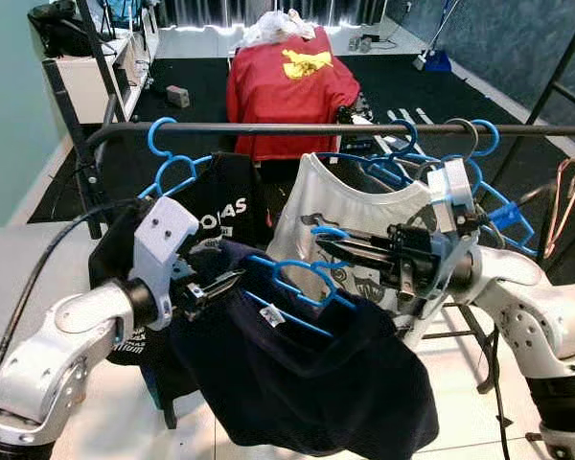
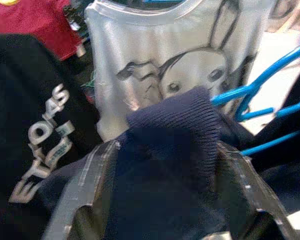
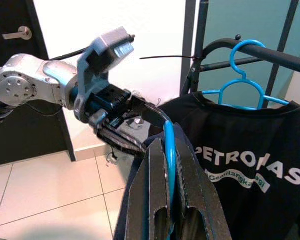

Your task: Hang hanger

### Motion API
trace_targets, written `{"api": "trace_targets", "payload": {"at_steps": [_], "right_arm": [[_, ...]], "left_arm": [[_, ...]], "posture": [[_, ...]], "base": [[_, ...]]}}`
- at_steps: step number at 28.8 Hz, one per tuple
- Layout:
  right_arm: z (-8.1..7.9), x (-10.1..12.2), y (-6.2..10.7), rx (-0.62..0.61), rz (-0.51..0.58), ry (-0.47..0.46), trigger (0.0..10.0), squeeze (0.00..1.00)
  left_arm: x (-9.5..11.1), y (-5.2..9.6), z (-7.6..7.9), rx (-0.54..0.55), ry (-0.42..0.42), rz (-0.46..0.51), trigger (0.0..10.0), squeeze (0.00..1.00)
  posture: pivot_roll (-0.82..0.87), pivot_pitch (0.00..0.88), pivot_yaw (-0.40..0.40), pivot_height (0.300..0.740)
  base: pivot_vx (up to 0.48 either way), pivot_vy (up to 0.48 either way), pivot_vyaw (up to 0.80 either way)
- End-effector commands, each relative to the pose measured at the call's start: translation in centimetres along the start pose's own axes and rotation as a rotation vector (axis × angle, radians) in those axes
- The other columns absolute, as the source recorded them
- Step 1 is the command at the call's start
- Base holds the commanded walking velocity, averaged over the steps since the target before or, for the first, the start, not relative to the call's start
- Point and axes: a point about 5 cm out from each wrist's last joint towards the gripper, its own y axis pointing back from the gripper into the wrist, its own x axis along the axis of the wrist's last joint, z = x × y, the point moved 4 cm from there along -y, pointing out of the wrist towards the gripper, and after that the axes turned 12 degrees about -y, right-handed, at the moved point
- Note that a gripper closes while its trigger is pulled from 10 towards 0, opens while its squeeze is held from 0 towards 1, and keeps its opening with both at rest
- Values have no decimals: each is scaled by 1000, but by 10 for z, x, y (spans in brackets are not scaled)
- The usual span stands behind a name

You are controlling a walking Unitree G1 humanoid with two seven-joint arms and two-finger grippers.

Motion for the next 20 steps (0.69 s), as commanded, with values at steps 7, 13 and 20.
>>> {"api": "trace_targets", "payload": {"at_steps": [7,13,20], "right_arm": [[-5,14,-4,38,57,13,0,0],[-8,17,-6,49,72,11,0,0],[-9,18,-6,58,79,6,0,0]], "left_arm": [[-19,-6,-4,228,-55,-184,10000,1000],[-27,-6,-5,311,-68,-245,10000,153],[-36,-10,-8,358,11,-253,1176,0]], "posture": [[-41,70,-25,740],[-44,61,-24,740],[-44,55,-21,740]], "base": [[0,0,0],[0,0,0],[0,0,0]]}}
